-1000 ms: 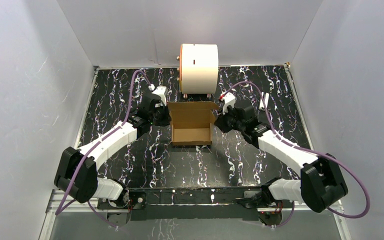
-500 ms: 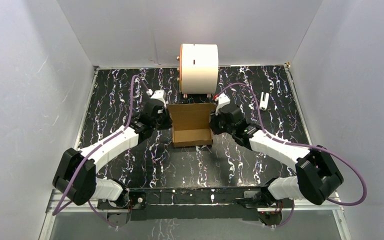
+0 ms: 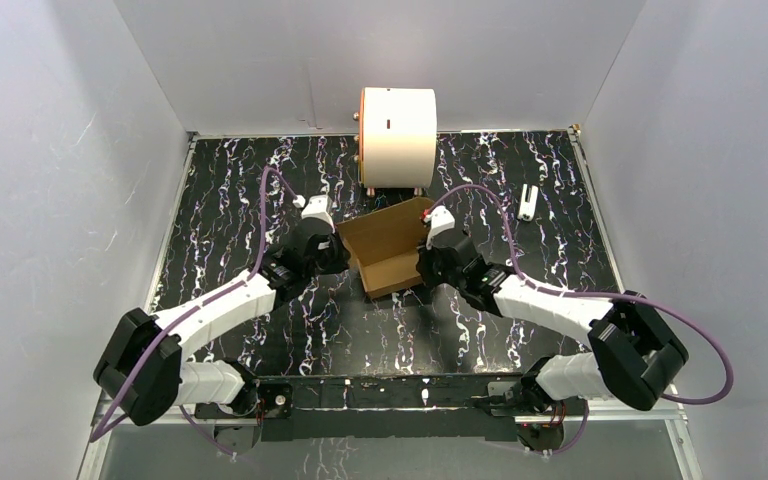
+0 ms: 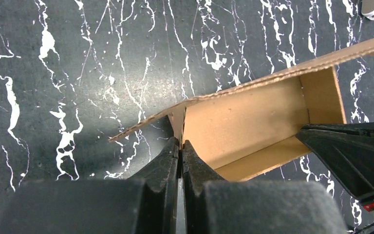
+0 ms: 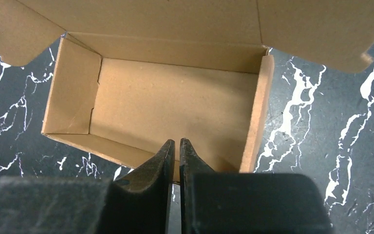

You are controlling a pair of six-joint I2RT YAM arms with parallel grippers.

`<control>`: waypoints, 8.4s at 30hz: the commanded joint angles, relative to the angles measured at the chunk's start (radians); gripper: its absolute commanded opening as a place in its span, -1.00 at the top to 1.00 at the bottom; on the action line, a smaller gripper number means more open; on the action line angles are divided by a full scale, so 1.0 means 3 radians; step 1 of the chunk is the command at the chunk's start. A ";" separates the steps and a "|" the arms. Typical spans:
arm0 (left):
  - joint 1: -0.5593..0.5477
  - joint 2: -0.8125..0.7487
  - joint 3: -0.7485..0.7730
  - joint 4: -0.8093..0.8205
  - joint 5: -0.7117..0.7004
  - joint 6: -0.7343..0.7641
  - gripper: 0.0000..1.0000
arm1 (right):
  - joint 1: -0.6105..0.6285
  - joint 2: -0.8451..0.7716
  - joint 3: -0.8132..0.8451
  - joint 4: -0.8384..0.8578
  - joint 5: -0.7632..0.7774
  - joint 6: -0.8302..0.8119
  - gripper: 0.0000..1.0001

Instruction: Fold the paper box

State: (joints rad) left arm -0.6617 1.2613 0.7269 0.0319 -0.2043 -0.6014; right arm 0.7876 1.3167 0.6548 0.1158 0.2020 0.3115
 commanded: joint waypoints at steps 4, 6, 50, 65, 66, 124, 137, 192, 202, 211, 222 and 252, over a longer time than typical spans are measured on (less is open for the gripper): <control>-0.0028 -0.0189 0.0011 -0.0080 -0.0276 0.0154 0.89 | 0.0007 -0.0444 0.0057 -0.0030 0.0058 -0.0399 0.31; -0.0029 -0.0200 0.0081 -0.0156 -0.0283 0.0265 0.86 | -0.0012 -0.0515 0.0174 -0.0194 0.0037 -0.0626 0.14; 0.0835 0.0085 0.1352 -0.1330 0.1268 0.2104 -0.40 | -0.1397 0.0762 0.2004 -0.0972 -0.2404 -0.2859 -0.90; 0.0872 0.1092 0.2311 -0.1631 0.2320 0.2743 -0.42 | -0.1485 0.1256 0.2457 -0.1240 -0.2724 -0.3104 -0.87; 0.0874 0.1205 0.2376 -0.1656 0.2387 0.2799 -0.37 | -0.1482 0.1245 0.2437 -0.1240 -0.2724 -0.3104 -0.87; 0.0723 0.0622 0.2100 -0.2469 0.1857 0.3008 -0.43 | -0.1277 0.1042 0.2393 -0.1240 -0.2724 -0.3104 -0.87; 0.0723 0.0204 0.1536 -0.2002 0.1633 0.2566 -0.46 | -0.1275 0.0626 0.2229 -0.1240 -0.2724 -0.3104 -0.87; 0.0615 0.0264 0.1116 -0.1705 0.1845 0.1831 0.80 | -0.1020 0.0298 0.1302 -0.1240 -0.2724 -0.3104 -0.87; 0.0620 0.0251 0.1398 -0.1855 0.1362 0.2329 0.72 | -0.1027 -0.0319 0.1176 -0.1240 -0.2724 -0.3104 -0.87; 0.0645 0.0323 0.1558 -0.1647 0.1075 0.2351 0.17 | -0.1124 -0.0703 0.0838 -0.1240 -0.2724 -0.3104 -0.87; 0.0791 -0.0337 0.1062 -0.1168 0.0812 0.1700 -0.66 | -0.1911 -0.0949 0.0404 -0.1240 -0.2724 -0.3104 -0.87; 0.1474 -0.1793 -0.0116 -0.0425 -0.0882 0.1215 -0.93 | -0.2415 -0.0517 0.0069 -0.1240 -0.2724 -0.0273 -0.87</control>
State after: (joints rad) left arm -0.2245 0.7502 0.7021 -0.1406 -0.3935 -0.2543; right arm 0.0711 1.1351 0.6209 -0.2840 -0.6052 0.1177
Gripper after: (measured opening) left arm 0.961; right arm 0.934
